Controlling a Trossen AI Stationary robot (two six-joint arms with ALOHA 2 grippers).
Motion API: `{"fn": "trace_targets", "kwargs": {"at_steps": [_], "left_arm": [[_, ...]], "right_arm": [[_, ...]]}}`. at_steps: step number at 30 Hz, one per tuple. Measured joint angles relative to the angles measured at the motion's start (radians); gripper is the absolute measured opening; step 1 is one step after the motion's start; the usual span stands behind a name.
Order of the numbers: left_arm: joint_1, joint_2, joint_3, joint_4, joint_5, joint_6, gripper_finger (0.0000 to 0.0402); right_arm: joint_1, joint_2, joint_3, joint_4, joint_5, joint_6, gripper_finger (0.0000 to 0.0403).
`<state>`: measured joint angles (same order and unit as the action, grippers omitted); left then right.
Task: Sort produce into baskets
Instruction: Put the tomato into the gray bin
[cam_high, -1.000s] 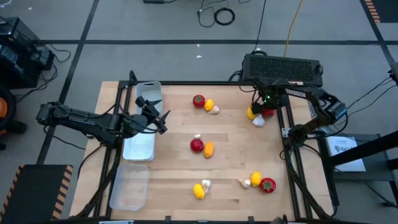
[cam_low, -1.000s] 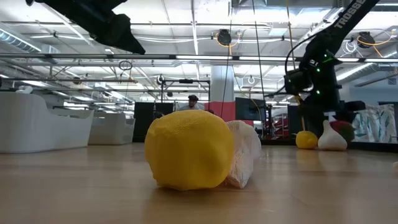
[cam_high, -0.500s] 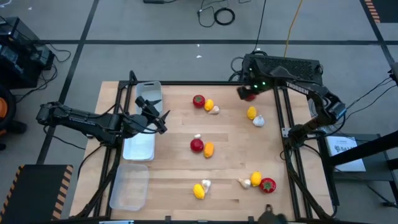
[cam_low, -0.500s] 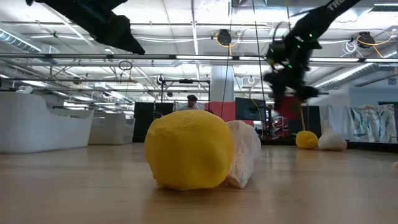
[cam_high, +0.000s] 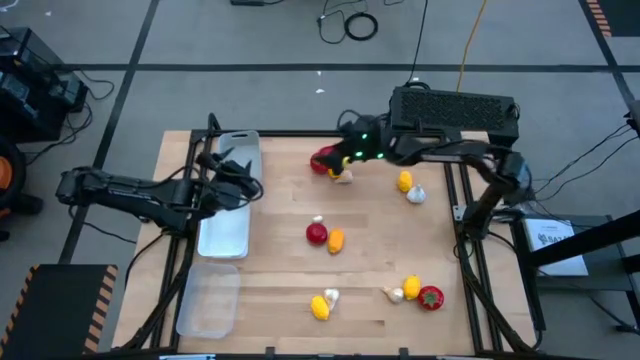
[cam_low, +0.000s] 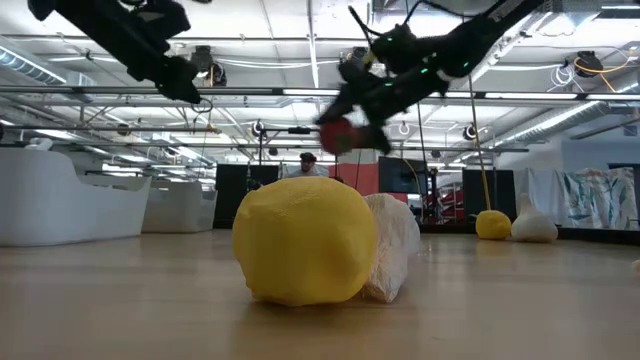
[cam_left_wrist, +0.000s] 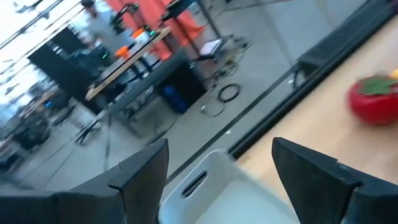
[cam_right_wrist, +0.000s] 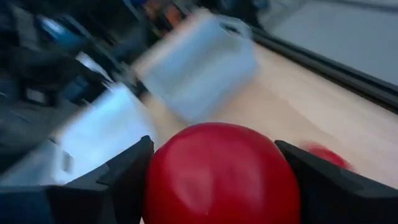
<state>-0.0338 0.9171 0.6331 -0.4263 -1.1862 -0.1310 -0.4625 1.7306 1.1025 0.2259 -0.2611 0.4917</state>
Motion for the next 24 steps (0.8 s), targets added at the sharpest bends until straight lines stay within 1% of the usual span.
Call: {"fn": "trace_targets", "kwargs": {"at_steps": [2, 4, 7, 9, 11, 16, 24], "left_arm": [[0.033, -0.009, 0.000, -0.067, -0.033, -0.062, 0.0293], [0.067, -0.017, 0.000, -0.170, -0.090, -0.162, 0.0293], [0.110, -0.020, 0.000, -0.335, -0.164, -0.359, 0.0293], [0.137, -0.021, -0.001, -0.418, -0.178, -0.487, 0.0293], [0.163, -0.025, -0.001, -0.464, -0.180, -0.556, 0.0293], [0.203, -0.030, -0.001, -0.481, -0.158, -0.569, 0.0293], [0.205, -0.030, -0.001, -0.500, -0.153, -0.569, 0.0293]], "right_arm": [[0.025, 0.069, 0.017, 0.119, 0.000, 0.034, 0.0295], [0.042, 0.139, 0.063, 0.181, 0.000, 0.038, 0.0295], [0.062, 0.245, 0.174, 0.186, -0.002, 0.017, 0.0295], [0.075, 0.315, 0.258, 0.183, -0.002, 0.007, 0.0295], [0.086, 0.382, 0.344, 0.183, -0.002, -0.002, 0.0295], [0.106, 0.543, 0.564, 0.185, 0.000, 0.011, 0.0295], [0.128, 0.769, 0.885, 0.185, 0.008, 0.020, 0.0295]]}}
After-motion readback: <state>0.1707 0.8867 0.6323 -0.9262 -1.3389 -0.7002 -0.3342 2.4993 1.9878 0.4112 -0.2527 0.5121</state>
